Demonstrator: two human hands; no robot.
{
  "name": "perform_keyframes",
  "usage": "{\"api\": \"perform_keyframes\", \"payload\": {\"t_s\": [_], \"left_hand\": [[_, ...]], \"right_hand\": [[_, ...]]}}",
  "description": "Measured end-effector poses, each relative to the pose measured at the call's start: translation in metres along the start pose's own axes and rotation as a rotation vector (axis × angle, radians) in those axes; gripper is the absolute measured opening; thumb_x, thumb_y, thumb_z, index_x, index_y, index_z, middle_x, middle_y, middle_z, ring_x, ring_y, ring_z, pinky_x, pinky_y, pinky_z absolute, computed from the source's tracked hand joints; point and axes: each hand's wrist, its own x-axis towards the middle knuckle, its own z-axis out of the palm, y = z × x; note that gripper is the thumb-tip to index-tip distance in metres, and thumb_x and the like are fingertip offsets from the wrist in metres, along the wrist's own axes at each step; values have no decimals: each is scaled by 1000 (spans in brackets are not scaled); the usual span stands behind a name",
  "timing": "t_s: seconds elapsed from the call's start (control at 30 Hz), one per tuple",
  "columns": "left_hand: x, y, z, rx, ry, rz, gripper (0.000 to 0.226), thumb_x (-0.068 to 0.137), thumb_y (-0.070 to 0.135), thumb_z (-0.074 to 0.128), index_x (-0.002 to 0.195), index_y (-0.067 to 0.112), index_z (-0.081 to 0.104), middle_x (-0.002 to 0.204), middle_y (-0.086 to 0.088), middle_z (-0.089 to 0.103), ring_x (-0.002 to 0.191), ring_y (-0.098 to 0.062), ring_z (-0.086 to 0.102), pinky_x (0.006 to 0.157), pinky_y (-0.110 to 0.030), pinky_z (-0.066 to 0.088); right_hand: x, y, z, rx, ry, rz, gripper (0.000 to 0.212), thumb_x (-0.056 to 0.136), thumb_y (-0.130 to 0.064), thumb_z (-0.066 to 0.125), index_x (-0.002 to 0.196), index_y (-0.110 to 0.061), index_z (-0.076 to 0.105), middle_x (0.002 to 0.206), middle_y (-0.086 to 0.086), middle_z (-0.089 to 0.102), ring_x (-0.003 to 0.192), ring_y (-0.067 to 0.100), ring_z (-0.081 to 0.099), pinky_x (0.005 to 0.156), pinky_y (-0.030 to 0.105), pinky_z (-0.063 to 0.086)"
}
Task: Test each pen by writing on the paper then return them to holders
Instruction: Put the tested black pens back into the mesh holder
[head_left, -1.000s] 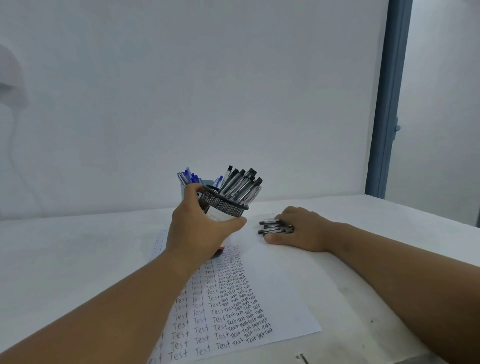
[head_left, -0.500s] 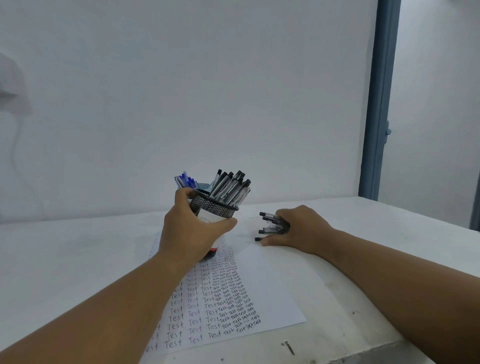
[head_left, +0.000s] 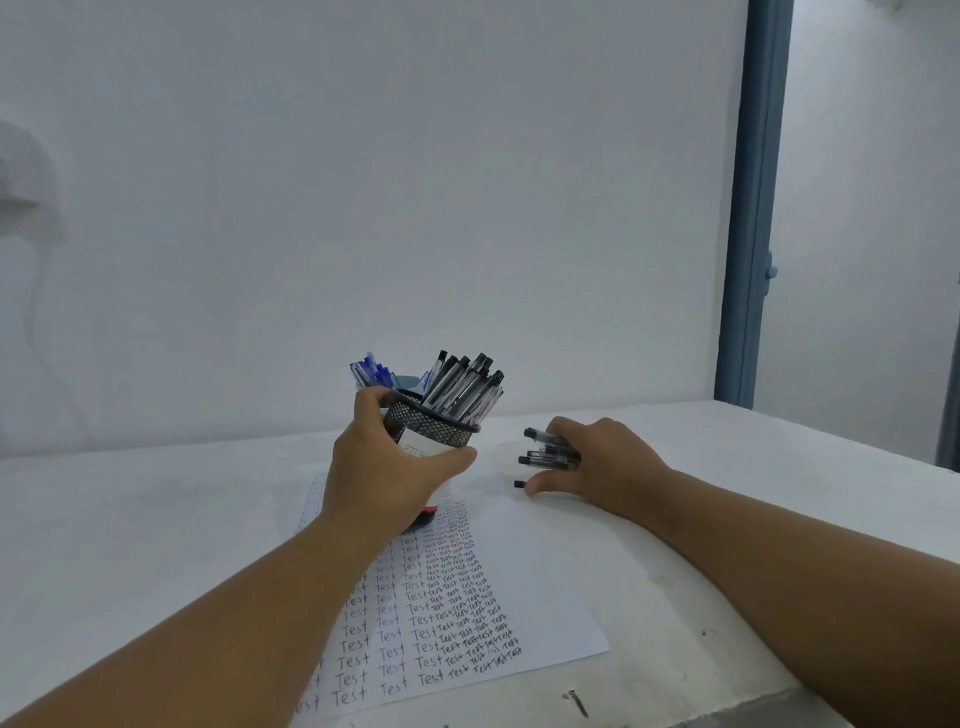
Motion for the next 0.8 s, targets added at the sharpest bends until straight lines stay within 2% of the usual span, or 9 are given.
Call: {"api": "perform_keyframes", "payload": {"t_s": [0.1, 0.2, 0.37, 0.5, 0.63, 0.73, 0.8], "left_hand": [[0, 0, 0, -5, -3, -2, 80, 60, 39, 94, 120, 35, 41, 96, 16, 61, 86, -1, 63, 66, -18, 52], [0, 0, -1, -21, -20, -11, 79, 61, 37, 94, 121, 33, 42, 96, 14, 63, 80, -2, 64, 51, -10, 47], [1, 1, 1, -24, -34, -10, 77, 62, 38, 93, 120, 34, 42, 98, 14, 63, 81, -3, 64, 48, -9, 45], [0, 1, 2, -10, -36, 3, 79, 60, 41, 93, 119, 35, 42, 98, 17, 64, 87, 4, 61, 65, -12, 44], [0, 0, 1, -8, -25, -8, 80, 58, 43, 94, 119, 36, 43, 99, 16, 64, 88, 0, 63, 67, -18, 52], [-1, 2, -1, -34, -19, -20, 78, 61, 38, 94, 120, 35, 42, 98, 15, 63, 82, -2, 63, 51, -10, 47], [-1, 3, -1, -49, -15, -28, 79, 62, 36, 94, 121, 34, 42, 98, 15, 62, 80, -2, 63, 51, -12, 48]], "right_hand": [[0, 4, -2, 67, -47, 27, 59, 68, -63, 82, 82, -18, 48, 67, -4, 50, 61, 13, 43, 55, 27, 30], [-5, 8, -8, 93, -183, -22, 61, 67, -68, 80, 79, -16, 49, 69, -3, 53, 63, 14, 44, 58, 32, 33], [-14, 7, -26, -54, -313, -41, 34, 89, -45, 71, 82, -18, 50, 76, -7, 55, 68, 6, 48, 61, 20, 35], [-22, 6, -20, -45, -253, 3, 29, 93, -40, 68, 84, -20, 49, 79, -7, 57, 73, 13, 51, 64, 24, 36], [-22, 0, -22, -34, -120, 32, 17, 95, -32, 66, 90, -26, 51, 85, -10, 59, 82, 18, 54, 68, 22, 39], [-11, -5, -33, 233, 105, 146, 10, 95, -25, 66, 97, -18, 59, 87, 2, 68, 76, 25, 64, 72, 35, 50], [-4, -14, -44, 505, 256, 224, 4, 96, -20, 64, 99, -18, 61, 81, 6, 70, 66, 20, 67, 69, 35, 52]]}}
